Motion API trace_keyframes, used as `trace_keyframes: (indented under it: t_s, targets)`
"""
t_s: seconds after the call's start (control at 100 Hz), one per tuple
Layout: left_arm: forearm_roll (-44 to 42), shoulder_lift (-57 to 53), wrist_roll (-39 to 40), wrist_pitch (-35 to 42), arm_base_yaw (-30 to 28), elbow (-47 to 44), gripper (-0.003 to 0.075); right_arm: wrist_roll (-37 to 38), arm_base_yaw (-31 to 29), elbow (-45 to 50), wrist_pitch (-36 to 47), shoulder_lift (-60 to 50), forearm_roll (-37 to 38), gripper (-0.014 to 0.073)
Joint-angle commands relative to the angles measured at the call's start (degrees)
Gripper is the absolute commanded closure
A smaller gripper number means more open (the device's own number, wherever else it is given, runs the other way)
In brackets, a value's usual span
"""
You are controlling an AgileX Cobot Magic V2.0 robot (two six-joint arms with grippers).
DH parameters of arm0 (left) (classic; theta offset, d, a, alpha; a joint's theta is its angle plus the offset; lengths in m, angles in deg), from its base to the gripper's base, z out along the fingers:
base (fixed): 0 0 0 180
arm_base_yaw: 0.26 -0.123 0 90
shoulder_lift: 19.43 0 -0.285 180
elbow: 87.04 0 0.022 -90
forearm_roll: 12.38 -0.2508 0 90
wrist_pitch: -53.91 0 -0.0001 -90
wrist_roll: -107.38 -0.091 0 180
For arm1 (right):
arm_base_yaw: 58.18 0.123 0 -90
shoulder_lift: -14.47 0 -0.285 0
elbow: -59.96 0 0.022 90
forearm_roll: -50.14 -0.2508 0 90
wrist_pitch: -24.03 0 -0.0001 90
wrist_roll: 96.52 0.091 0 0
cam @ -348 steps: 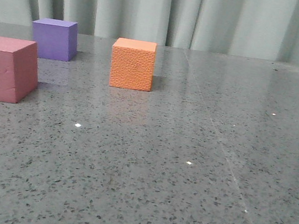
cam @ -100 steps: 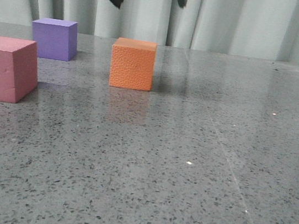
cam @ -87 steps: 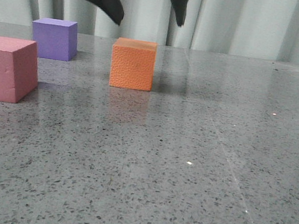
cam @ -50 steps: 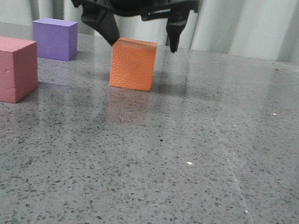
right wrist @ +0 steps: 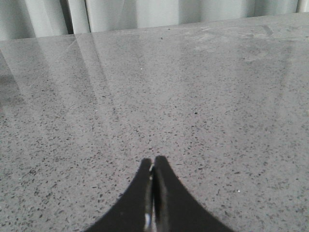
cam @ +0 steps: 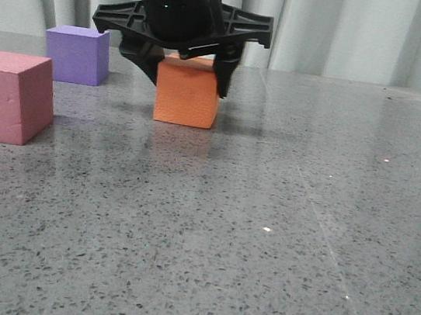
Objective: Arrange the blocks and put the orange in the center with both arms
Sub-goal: 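Lift the orange cube with the left gripper toward the purple cube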
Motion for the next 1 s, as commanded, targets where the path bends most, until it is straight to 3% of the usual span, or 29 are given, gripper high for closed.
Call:
trace_keyframes:
  t_s: [0.0, 0.11, 0.53, 0.99]
  targets:
    - [-0.97, -2.9, 0.59, 1.77, 0.05, 1.96, 0.0449, -0.7, -0.26, -0.75, 4.84, -1.34, 0.05, 0.0661]
    - [-0.97, -3.44, 0.59, 1.6, 0.05, 2.1, 0.0531, -0.7, -0.26, -0.75, 4.84, -1.34, 0.05, 0.0661]
    - [-5.77, -12.29, -0.07, 0.96, -0.58, 1.76, 0.0528, -0.7, -0.26, -0.75, 4.84, -1.34, 0.05, 0.0661]
    - [-5.26, -19.54, 0.23, 1.88, -10.3, -8.95, 0.0528, -0.7, -0.26, -0.75, 4.84, -1.34, 0.05, 0.0661]
